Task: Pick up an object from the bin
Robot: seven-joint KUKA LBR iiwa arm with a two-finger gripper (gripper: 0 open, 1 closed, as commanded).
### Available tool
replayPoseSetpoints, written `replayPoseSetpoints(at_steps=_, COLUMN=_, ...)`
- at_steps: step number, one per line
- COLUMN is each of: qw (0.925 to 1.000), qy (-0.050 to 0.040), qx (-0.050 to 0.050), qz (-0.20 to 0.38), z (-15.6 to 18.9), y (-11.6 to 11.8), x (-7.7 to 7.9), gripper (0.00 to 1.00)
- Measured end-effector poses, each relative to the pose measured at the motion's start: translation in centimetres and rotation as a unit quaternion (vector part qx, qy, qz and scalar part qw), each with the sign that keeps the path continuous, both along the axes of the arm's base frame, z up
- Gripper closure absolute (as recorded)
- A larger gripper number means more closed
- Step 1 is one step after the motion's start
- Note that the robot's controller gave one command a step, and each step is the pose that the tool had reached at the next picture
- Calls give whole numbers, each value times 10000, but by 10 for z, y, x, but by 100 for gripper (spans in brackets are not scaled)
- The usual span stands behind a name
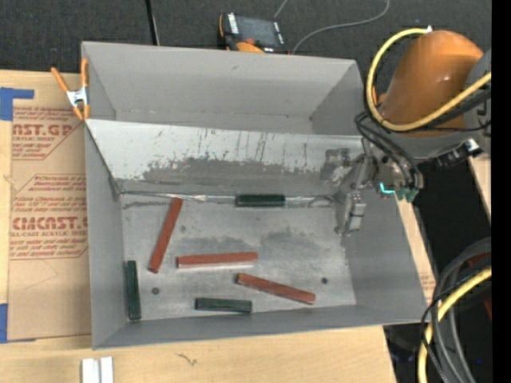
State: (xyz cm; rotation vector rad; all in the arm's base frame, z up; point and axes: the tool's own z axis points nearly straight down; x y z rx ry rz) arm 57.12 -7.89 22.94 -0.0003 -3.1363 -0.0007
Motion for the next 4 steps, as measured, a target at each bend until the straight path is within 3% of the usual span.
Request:
replayPoseSetpoints(at_steps=1, qw=10000, qy=9, qx=16, qz=-4, z=-102, y=74, x=-15, gripper=0)
replayPoseSetpoints(at_steps=2, qw=10000, qy=3, qx=6, qz=57, z=-163, y=121, x=-29, gripper=0)
replayPoseSetpoints(at_steps=3, qw=10000, qy=-32, qx=-1, qz=39, z=-158, y=118, x=-26, gripper=100)
replayPoseSetpoints(at_steps=4, qw=9948, qy=-77, qx=7, qz=1011, z=-23, y=162, x=-14, gripper=100)
